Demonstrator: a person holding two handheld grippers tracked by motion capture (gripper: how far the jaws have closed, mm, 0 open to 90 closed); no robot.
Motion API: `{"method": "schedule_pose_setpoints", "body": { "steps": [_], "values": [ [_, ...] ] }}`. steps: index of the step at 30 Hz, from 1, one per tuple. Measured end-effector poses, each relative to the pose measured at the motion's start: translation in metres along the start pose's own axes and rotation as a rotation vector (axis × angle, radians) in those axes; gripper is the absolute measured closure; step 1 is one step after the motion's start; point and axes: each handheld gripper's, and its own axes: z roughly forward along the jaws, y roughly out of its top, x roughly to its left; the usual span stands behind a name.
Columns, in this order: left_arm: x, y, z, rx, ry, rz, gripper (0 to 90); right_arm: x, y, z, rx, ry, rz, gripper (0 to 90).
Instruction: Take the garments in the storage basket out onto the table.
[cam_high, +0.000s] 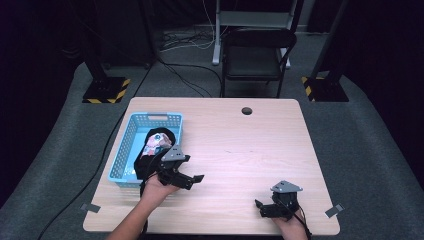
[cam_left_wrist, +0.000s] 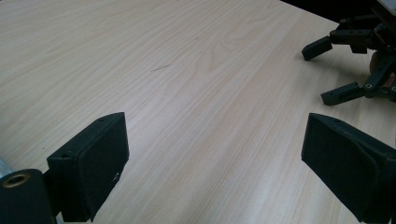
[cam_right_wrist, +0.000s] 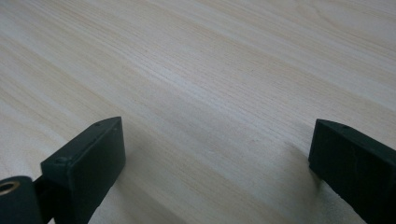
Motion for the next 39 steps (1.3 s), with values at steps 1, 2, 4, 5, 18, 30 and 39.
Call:
{"method": "schedule_pose_setpoints", "body": {
  "steps": [1, 2, 4, 5, 18, 30, 39],
  "values": [
    [0.000, 0.000, 0.000, 0.000, 0.000, 0.000, 7.1, 0.000, 0.000, 0.000, 0.000, 0.000, 0.000, 3.1],
    [0.001, 0.000, 0.000, 0.000, 0.003, -0.001, 7.1, 0.000, 0.000, 0.000, 0.000, 0.000, 0.000, 3.1],
    [0.002, 0.000, -0.001, -0.001, 0.008, -0.004, 7.2, 0.000, 0.000, 0.000, 0.000, 0.000, 0.000, 3.1],
    [0.003, -0.001, -0.001, -0.002, 0.010, -0.006, 7.2, 0.000, 0.000, 0.000, 0.000, 0.000, 0.000, 3.1],
    [0.014, -0.003, -0.007, -0.009, 0.033, -0.032, 7.2, 0.000, 0.000, 0.000, 0.000, 0.000, 0.000, 3.2],
    [0.021, -0.006, -0.010, -0.009, 0.061, -0.043, 7.3, 0.000, 0.000, 0.000, 0.000, 0.000, 0.001, 3.2],
    [0.028, -0.005, -0.019, -0.029, 0.082, -0.059, 7.3, 0.000, 0.000, 0.000, -0.001, -0.001, 0.001, 3.3]
  ]
}}
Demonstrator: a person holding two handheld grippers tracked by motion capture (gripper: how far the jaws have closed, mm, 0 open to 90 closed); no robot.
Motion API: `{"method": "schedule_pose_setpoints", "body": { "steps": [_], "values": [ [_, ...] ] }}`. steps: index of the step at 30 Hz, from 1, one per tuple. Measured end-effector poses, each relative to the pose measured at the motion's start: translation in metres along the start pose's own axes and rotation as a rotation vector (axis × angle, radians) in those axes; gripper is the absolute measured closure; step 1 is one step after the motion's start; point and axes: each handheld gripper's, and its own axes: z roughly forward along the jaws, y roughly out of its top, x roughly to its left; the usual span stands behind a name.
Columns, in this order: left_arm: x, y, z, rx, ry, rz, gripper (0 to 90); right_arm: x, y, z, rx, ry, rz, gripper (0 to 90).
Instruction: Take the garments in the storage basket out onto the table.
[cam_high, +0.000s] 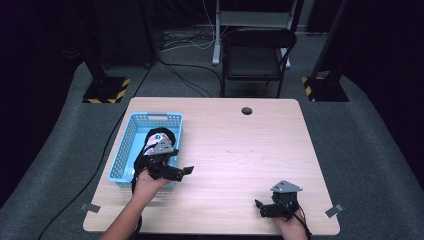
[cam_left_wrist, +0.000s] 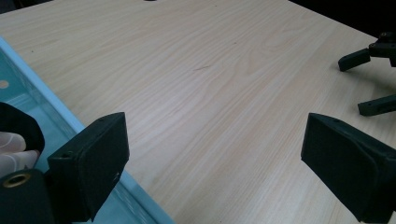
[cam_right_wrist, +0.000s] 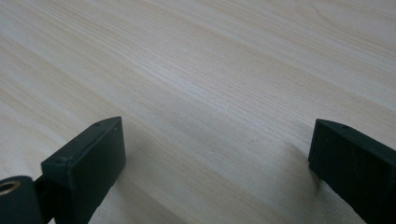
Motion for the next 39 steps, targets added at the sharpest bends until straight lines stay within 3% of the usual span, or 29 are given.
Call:
{"method": "schedule_pose_setpoints", "body": {
  "steps": [39],
  "values": [
    [0.029, 0.000, -0.007, 0.004, 0.102, -0.046, 7.4, 0.000, 0.000, 0.000, 0.000, -0.003, 0.004, 3.3]
  ]
}}
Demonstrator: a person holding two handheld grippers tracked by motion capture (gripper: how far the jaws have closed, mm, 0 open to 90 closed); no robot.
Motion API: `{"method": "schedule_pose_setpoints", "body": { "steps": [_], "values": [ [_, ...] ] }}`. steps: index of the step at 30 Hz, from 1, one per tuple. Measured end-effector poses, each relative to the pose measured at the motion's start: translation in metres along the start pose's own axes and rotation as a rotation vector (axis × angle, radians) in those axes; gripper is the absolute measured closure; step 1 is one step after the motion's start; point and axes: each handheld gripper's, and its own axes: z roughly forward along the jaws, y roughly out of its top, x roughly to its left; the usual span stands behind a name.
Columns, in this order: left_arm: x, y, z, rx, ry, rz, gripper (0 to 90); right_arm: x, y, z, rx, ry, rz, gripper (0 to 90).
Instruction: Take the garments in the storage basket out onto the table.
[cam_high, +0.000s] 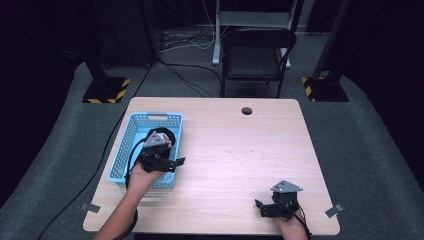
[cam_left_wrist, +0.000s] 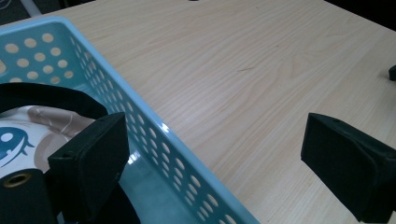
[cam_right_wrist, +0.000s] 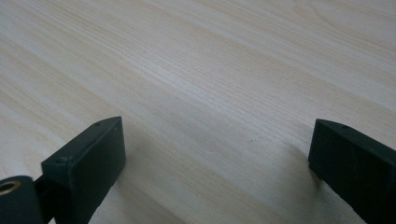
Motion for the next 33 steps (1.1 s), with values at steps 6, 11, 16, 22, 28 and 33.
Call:
{"method": "schedule_pose_setpoints", "body": {
  "steps": [6, 11, 16, 22, 28, 33],
  "values": [
    [0.006, 0.001, -0.002, -0.003, 0.011, -0.012, 7.5, 0.000, 0.000, 0.000, 0.000, 0.000, 0.000, 3.3],
    [0.010, -0.001, -0.001, 0.003, 0.020, -0.027, 7.5, 0.000, 0.000, 0.000, 0.000, 0.000, 0.000, 3.3],
    [0.013, -0.002, -0.002, -0.005, 0.036, -0.038, 7.5, 0.000, 0.000, 0.000, 0.000, 0.000, -0.001, 3.3],
    [0.019, -0.002, -0.005, -0.011, 0.051, -0.057, 7.4, 0.000, 0.000, 0.000, 0.000, 0.000, -0.001, 3.3],
    [0.027, -0.003, -0.008, -0.009, 0.084, -0.078, 7.4, 0.000, 0.000, 0.000, 0.000, 0.000, -0.001, 3.3],
    [0.034, -0.006, -0.009, -0.007, 0.091, -0.101, 7.3, 0.000, 0.000, 0.000, 0.000, 0.000, -0.001, 3.3]
  ]
}}
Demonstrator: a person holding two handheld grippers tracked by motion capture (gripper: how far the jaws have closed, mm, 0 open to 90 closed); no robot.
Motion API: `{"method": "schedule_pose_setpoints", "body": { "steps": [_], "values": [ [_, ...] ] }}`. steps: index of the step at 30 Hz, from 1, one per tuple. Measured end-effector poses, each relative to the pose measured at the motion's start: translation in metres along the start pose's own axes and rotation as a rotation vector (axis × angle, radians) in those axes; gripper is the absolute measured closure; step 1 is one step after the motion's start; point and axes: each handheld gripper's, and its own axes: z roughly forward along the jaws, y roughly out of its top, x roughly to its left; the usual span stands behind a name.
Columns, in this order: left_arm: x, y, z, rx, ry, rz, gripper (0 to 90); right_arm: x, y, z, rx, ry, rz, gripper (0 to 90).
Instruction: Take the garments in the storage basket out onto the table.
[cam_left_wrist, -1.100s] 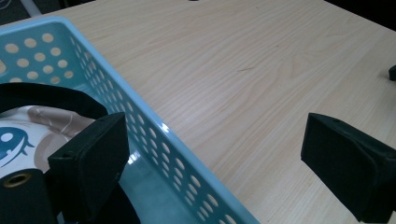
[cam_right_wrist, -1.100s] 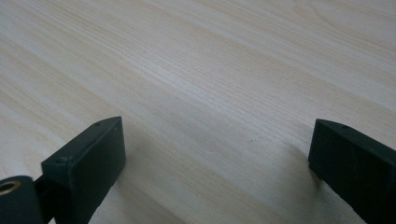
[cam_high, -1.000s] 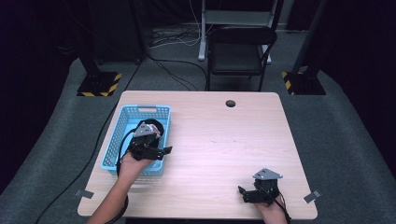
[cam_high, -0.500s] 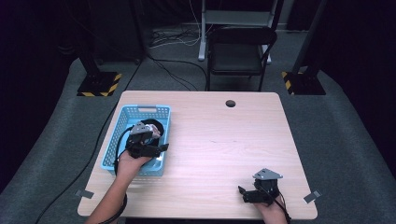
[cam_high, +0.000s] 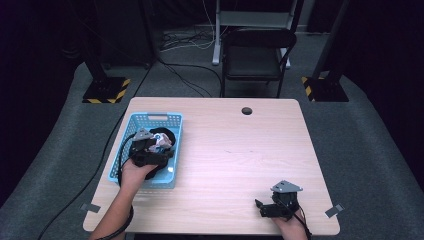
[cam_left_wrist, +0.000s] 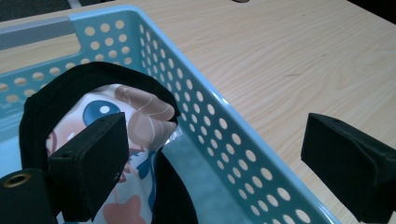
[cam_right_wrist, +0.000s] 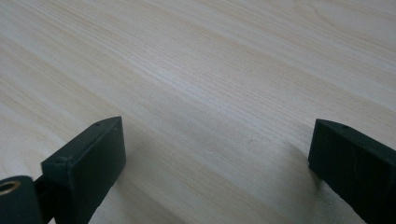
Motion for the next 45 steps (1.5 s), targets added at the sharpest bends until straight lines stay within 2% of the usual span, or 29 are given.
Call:
{"method": "schedule_pose_setpoints", "body": {
  "steps": [4, 11, 22, 31, 39, 45],
  "values": [
    [0.003, 0.000, 0.001, -0.006, 0.002, -0.019, 7.3, 0.000, 0.000, 0.000, 0.000, 0.000, 0.001, 3.3],
    [0.006, 0.002, 0.003, 0.004, 0.014, -0.022, 7.2, 0.000, 0.000, 0.000, 0.000, 0.000, 0.000, 3.3],
    [0.016, 0.004, 0.003, 0.008, 0.031, -0.051, 7.0, 0.000, 0.000, 0.000, 0.000, 0.000, 0.001, 3.3],
    [0.027, 0.004, 0.004, 0.032, 0.071, -0.065, 7.0, 0.000, 0.000, 0.000, 0.000, 0.000, 0.001, 3.3],
    [0.035, 0.000, 0.005, 0.038, 0.083, -0.092, 7.0, 0.000, 0.000, 0.000, 0.000, 0.000, 0.000, 3.3],
    [0.041, -0.002, 0.007, 0.069, 0.097, -0.107, 6.7, 0.000, 0.000, 0.000, 0.000, 0.000, 0.000, 3.3]
  ]
}}
